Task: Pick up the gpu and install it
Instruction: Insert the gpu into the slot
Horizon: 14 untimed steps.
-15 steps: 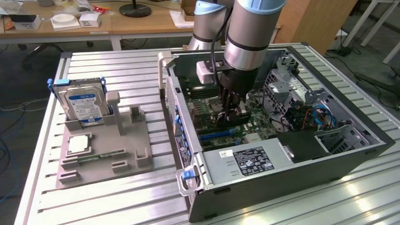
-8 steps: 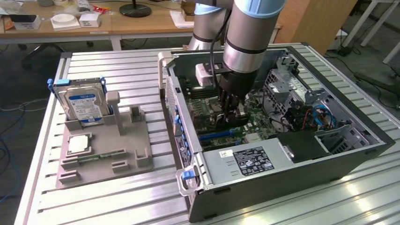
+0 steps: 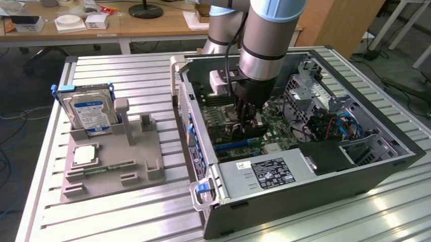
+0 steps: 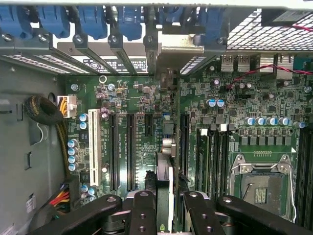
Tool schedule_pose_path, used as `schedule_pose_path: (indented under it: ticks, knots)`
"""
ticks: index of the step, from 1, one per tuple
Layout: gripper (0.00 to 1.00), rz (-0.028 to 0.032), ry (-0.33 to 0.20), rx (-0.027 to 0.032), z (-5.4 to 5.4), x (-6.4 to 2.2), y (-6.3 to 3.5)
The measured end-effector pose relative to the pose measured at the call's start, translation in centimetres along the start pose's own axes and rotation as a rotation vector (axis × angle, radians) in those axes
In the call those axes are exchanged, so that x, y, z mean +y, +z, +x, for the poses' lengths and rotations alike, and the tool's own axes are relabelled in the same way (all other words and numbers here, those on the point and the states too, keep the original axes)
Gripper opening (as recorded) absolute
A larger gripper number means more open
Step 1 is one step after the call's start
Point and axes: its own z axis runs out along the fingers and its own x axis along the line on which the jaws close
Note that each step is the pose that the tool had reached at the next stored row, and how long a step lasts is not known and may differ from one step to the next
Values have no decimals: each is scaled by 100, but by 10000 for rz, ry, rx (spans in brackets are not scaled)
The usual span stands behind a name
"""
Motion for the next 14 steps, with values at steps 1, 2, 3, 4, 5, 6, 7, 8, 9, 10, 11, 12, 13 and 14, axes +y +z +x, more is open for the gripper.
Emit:
schedule_pose_path:
  ticks: [1,2,3,4,5,6,7,8,9,10,11,12,13,14]
  knots:
    - [26,0,0,-1,4,0,5]
    - [26,0,0,-1,9,0,10]
    - [26,1,1,-1,21,0,23]
    - [26,-1,-1,2,23,3,28]
    - [26,0,1,1,23,12,33]
    - [26,1,2,0,23,16,35]
    - [26,1,0,-2,23,23,38]
    - [26,1,0,-3,22,31,39]
    - [26,1,0,-2,23,37,41]
    - [26,0,0,0,23,41,42]
    - [26,0,0,1,23,44,43]
    - [26,-1,-1,2,24,45,44]
    - [26,-2,-2,2,24,46,45]
    - [26,-1,-1,3,24,47,47]
